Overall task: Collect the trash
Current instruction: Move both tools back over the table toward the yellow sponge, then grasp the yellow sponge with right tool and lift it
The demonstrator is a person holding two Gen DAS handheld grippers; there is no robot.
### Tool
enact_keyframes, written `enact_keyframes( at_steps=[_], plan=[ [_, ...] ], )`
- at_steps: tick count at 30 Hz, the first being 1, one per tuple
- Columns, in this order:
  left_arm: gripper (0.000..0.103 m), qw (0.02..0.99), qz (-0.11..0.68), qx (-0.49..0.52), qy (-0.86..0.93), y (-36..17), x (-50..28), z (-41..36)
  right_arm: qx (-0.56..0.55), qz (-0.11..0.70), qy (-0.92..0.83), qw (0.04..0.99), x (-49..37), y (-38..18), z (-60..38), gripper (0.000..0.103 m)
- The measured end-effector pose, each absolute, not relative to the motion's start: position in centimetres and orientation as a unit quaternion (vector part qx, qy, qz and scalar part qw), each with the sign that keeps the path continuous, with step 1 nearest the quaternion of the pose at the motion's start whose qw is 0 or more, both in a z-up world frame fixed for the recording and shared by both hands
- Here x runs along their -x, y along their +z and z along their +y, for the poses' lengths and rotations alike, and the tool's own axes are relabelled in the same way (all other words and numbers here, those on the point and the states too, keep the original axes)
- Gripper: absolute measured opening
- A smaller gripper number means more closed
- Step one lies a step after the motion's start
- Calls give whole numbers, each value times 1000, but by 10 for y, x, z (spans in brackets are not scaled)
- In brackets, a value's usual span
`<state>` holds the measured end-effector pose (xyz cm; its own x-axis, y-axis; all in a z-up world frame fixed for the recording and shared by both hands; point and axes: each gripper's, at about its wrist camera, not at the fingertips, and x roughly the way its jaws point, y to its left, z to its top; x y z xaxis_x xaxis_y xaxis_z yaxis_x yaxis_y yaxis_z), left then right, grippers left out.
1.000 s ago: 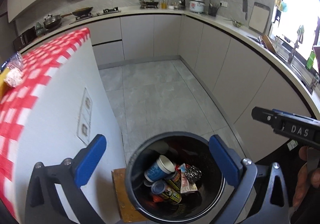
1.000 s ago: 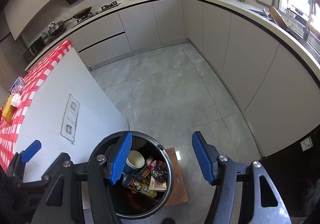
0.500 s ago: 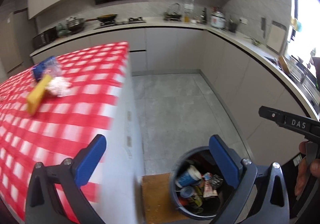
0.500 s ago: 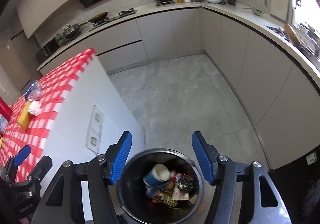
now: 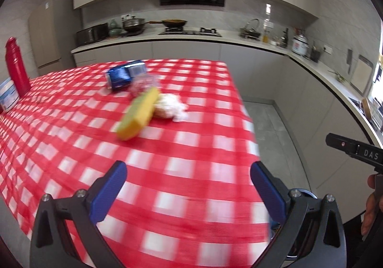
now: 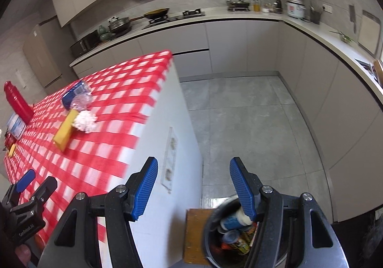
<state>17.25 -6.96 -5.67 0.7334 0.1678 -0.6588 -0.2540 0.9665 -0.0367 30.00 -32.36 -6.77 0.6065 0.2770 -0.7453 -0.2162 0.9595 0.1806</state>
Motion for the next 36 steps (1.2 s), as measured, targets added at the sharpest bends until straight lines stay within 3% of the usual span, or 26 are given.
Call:
enact_keyframes(
  at_steps=[10,19,28,34,36],
  plan=[
    [103,920,354,85,144,-66,-167,37,-70,440,206,871,-309,-67,-206,65],
    [102,915,366,91,142,-79,-169,114,-108,459,239,849,-323,-89,-96,56],
    [102,916,373,88,117,-85,-182,151,-136,480,227,837,-343,-115,-44,47],
    [102,916,377,89,104,-88,-189,167,-144,495,227,826,-352,-122,-26,47],
    [102,916,378,91,99,-89,-192,170,-139,492,231,828,-353,-124,-21,33]
  ],
)
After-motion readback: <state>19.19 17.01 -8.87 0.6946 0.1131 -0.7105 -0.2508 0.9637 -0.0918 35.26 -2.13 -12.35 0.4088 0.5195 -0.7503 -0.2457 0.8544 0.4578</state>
